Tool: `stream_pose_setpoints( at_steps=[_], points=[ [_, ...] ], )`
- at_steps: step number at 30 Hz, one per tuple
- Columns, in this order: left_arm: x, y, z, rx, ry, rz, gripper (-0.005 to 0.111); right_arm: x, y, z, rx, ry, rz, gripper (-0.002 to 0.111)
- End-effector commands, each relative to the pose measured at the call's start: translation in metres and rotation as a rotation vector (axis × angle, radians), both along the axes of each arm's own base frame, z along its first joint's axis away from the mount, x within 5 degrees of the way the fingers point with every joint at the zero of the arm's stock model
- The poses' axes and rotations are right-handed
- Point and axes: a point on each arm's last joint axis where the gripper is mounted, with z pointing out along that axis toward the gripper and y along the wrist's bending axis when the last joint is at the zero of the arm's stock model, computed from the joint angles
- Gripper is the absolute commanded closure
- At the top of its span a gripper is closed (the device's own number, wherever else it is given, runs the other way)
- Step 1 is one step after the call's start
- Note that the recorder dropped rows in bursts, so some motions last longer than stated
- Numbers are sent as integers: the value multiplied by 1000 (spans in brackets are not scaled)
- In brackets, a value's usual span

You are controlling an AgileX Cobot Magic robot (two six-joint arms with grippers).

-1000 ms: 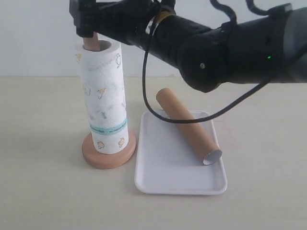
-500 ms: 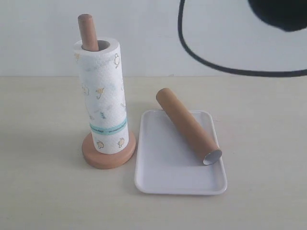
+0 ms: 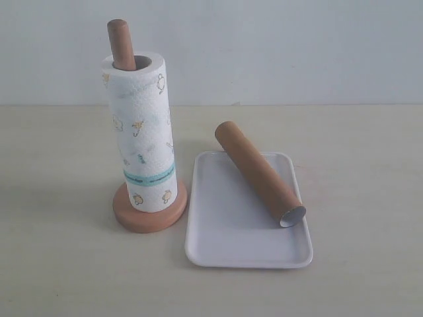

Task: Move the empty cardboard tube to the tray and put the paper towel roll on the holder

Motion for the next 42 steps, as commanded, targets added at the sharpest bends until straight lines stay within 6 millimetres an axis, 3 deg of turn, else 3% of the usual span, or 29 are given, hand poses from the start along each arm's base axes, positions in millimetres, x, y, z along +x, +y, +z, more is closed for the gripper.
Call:
stream_pose_setpoints(
  at_steps=[1,7,11,15,21,26,37,42],
  points=[
    [0,0,-1,0,-4,4,103,-17,-41,9,-91,-8,-114,101],
    [0,0,-1,0,-4,4,103,-16,-106,10,-22,120,-512,99],
    [0,0,-1,0,-4,4,103,-7,-128,-3,35,240,-708,99],
    [0,0,-1,0,-4,4,103,4,-126,-45,-16,352,-728,99],
    [0,0,-1,0,-4,4,103,16,-113,-124,-8,478,-644,99],
    [0,0,-1,0,-4,4,103,14,-110,-160,-42,528,-613,99],
    [0,0,-1,0,-4,4,103,8,-108,-159,-23,520,-588,99],
    [0,0,-1,0,-4,4,103,-23,-121,-134,73,399,-579,99]
  ],
)
